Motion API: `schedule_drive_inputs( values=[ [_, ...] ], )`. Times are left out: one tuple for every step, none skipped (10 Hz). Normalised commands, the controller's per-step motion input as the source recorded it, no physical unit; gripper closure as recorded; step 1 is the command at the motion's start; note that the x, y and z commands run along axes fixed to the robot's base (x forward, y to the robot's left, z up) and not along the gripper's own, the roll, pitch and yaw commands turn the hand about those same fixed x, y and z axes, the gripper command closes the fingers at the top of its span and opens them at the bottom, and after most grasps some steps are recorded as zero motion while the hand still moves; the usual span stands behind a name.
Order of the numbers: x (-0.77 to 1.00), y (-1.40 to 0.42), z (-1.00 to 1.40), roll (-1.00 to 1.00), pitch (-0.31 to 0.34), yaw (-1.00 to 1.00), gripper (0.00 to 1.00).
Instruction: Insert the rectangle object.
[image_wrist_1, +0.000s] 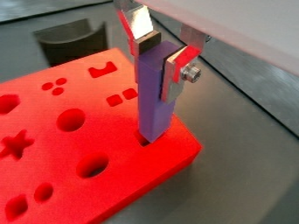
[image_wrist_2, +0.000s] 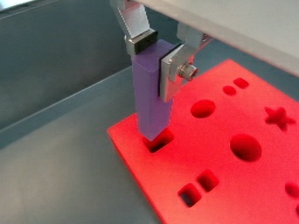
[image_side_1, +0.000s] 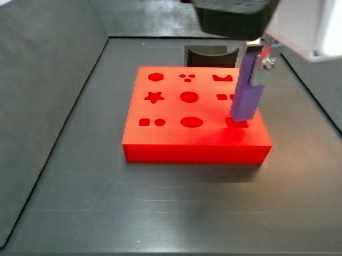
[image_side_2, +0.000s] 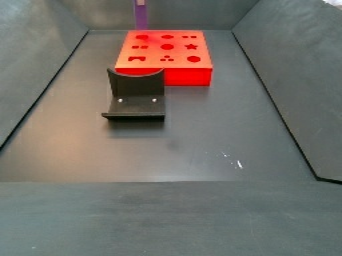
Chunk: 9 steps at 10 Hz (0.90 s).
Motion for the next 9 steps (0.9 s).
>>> schedule_drive_inputs(
  values=[
    [0.09,0.01,-0.12,0.07,0.017,-0.86,1.0],
    [0.06,0.0,0.0,0.11,0.066,-0.79,1.0],
    [0.0,0.0,0.0,0.12,0.063,-0.33,1.0],
    [0.0,0.0,-0.05,0.08,0.023,-0.15,1.0],
    [0.01,0.0,-0.19,0.13,0.023,-0.02,1.0],
    [0.11,0.02,-0.28,0.24,0.089,0.0,1.0],
    [0.16,0.0,-0.27,0.29,0.114,0.05,1.0],
    [0.24,0.0,-0.14,0.24,0.131,0.03,1.0],
    [0.19,-0.01,-0.13,0.23,0.116,0.0,1.0]
  ],
)
